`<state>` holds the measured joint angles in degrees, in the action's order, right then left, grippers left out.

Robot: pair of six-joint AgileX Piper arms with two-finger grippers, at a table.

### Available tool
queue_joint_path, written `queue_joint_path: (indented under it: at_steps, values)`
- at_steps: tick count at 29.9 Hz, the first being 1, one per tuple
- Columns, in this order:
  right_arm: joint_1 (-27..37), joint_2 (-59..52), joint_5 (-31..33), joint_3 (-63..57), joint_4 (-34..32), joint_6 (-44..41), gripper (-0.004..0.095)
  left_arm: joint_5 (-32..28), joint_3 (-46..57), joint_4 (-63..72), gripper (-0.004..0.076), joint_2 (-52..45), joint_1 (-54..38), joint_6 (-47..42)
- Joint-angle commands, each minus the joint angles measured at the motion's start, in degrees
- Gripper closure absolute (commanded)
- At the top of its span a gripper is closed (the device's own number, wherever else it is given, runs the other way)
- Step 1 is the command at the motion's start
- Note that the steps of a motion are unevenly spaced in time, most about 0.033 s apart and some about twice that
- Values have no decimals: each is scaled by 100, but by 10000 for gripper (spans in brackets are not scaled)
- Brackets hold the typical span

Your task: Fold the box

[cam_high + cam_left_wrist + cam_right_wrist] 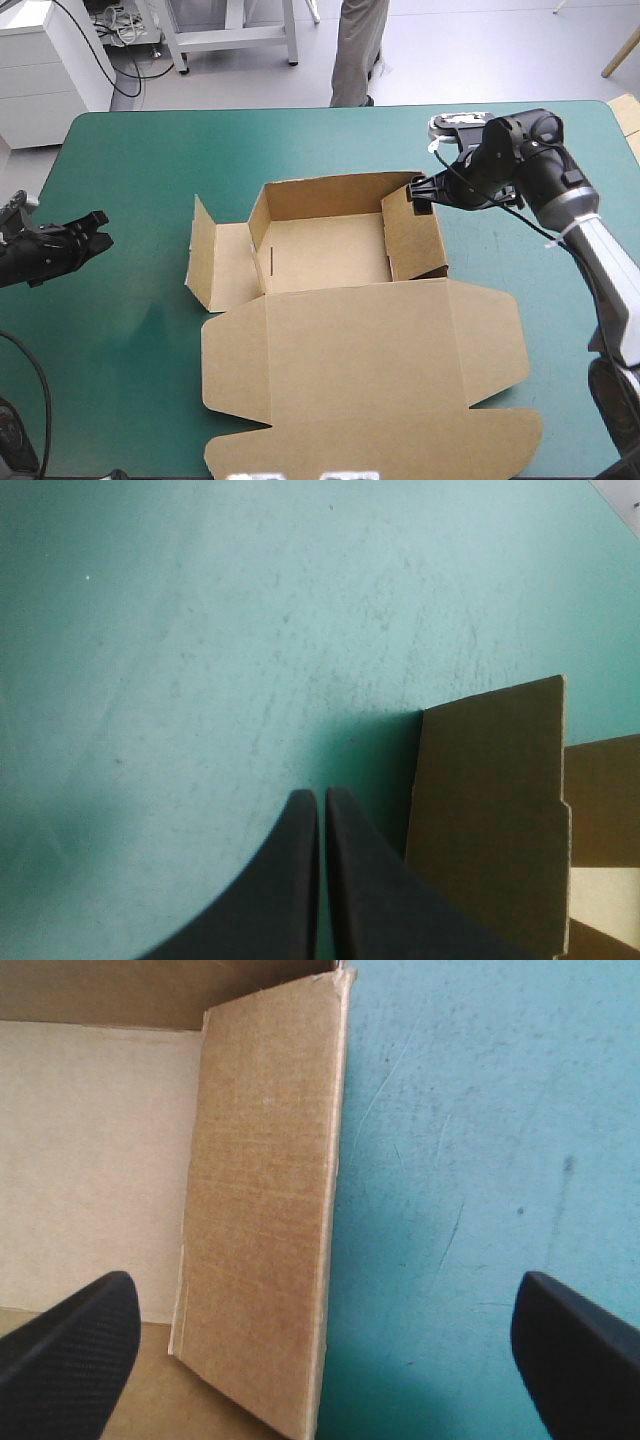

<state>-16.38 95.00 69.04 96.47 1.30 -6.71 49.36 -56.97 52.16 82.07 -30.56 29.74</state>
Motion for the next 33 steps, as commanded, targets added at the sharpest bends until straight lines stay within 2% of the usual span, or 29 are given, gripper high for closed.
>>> queue_joint_path:
  at_steps: [1, 8, 27, 31, 33]
  values:
    - [5, 155, -200, 100, 137, 121, -18, -1, -129, 289, 717, -214, -12, -36]
    - [5, 534, -200, -329, 180, 272, -18, -1, -129, 289, 717, -214, -12, -36]
    - [5, 1048, -717, -308, 194, 347, -16, 8, -129, 269, 717, -214, -12, -188]
    - [5, 1048, -823, -308, 338, 347, 19, 8, -129, 261, 717, -214, -12, -188]
    - [5, 1048, -823, -308, 433, 347, 68, 8, -129, 256, 717, -214, -12, -188]
